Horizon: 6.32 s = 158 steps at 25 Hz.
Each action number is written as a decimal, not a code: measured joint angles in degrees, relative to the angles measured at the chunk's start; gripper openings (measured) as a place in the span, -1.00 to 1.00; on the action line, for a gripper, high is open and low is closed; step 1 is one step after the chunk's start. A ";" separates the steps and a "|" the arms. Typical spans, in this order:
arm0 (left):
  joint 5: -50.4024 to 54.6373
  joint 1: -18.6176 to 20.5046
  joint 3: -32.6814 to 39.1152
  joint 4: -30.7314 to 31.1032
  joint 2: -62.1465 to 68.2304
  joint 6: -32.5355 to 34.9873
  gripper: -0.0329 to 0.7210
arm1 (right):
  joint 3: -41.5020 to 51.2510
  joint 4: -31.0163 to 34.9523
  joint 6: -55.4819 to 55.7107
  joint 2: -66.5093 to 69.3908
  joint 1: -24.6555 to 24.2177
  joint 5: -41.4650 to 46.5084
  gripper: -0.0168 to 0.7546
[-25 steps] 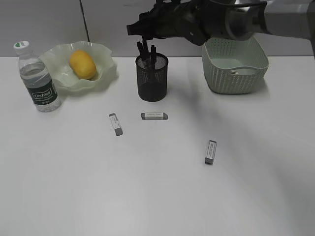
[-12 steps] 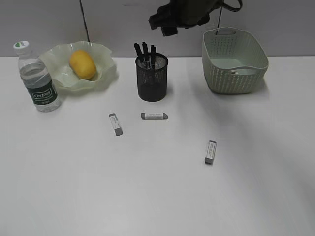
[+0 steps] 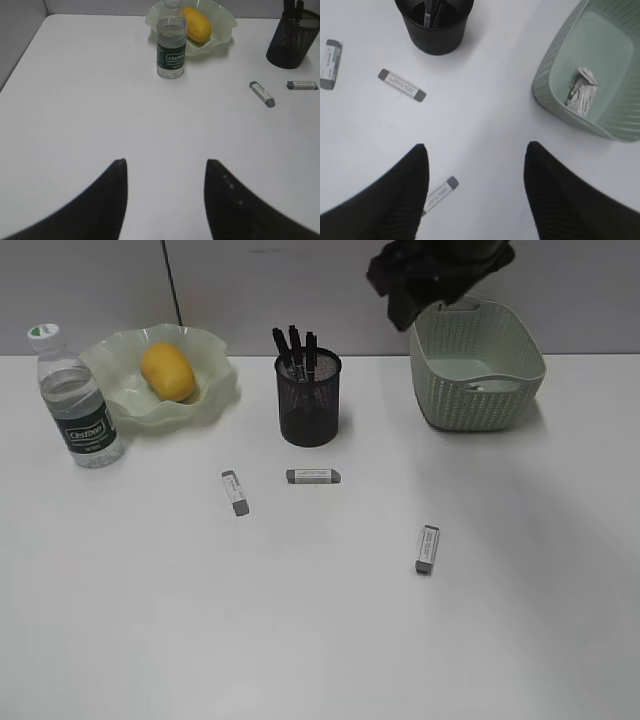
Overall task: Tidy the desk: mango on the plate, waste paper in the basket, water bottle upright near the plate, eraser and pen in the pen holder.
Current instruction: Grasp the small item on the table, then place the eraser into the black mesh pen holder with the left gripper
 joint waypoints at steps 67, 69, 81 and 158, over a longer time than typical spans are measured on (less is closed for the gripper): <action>-11.28 -0.75 -18.62 -18.83 53.64 3.45 0.10 | 68.35 1.74 8.95 -101.18 -11.71 2.84 0.29; -11.56 -2.57 -20.42 -19.39 56.99 3.45 0.10 | 68.36 1.67 8.95 -101.18 -11.71 2.84 0.29; -17.88 -18.94 -28.03 -19.27 77.98 -1.04 0.10 | 68.53 1.67 8.95 -101.18 -11.71 2.84 0.29; -16.51 -26.52 -72.94 4.42 118.91 -28.71 -0.48 | 68.82 1.60 8.95 -101.18 -11.71 2.40 0.30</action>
